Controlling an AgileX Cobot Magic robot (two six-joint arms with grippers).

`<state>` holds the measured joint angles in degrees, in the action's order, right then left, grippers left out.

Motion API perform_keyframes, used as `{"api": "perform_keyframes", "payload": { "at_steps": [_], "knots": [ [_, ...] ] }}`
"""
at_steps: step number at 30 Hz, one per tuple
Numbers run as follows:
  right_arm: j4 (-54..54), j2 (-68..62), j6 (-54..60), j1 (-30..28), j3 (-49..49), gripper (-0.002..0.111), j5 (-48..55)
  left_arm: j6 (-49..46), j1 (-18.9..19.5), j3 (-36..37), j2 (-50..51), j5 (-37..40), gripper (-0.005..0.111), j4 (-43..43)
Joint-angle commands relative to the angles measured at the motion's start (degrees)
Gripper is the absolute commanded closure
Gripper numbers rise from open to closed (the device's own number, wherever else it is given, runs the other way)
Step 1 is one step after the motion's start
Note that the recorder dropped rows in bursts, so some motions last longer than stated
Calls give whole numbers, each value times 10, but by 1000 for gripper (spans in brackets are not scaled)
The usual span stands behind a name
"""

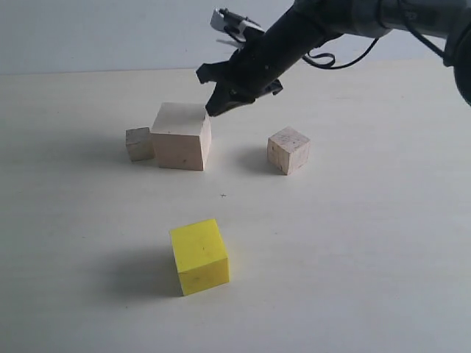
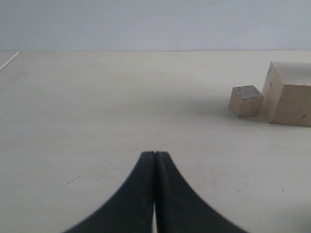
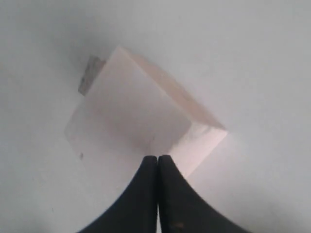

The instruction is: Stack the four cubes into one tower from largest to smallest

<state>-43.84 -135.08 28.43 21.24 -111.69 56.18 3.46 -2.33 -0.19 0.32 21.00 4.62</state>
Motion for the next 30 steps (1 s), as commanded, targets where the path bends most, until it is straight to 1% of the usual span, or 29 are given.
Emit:
{"api": "perform_keyframes", "payload": {
  "at_steps": [1, 5, 10, 15, 18, 22, 30],
  "knots": [
    [-40, 18, 12, 1, -2, 108, -31, 0, -5, 2, -3, -4, 107, -4],
    [-138, 12, 77, 5, -2, 108, 3, 0, -5, 2, -3, -4, 107, -4],
    [-140, 8, 106, 26, -2, 108, -17, 0, -5, 2, -3, -4, 107, -4],
    [-140, -10, 106, 41, -2, 108, -18, -1, -4, 2, -3, -4, 107, -4],
    [-150, -20, 106, 47, -2, 108, -19, -1, -4, 2, -3, -4, 107, -4],
    [-193, -22, 138, 59, -2, 108, -22, -1, -4, 2, -3, -4, 107, -4],
    [-204, -31, 136, 88, -2, 108, -82, -1, -4, 2, -3, -4, 107, -4]
  ]
}}
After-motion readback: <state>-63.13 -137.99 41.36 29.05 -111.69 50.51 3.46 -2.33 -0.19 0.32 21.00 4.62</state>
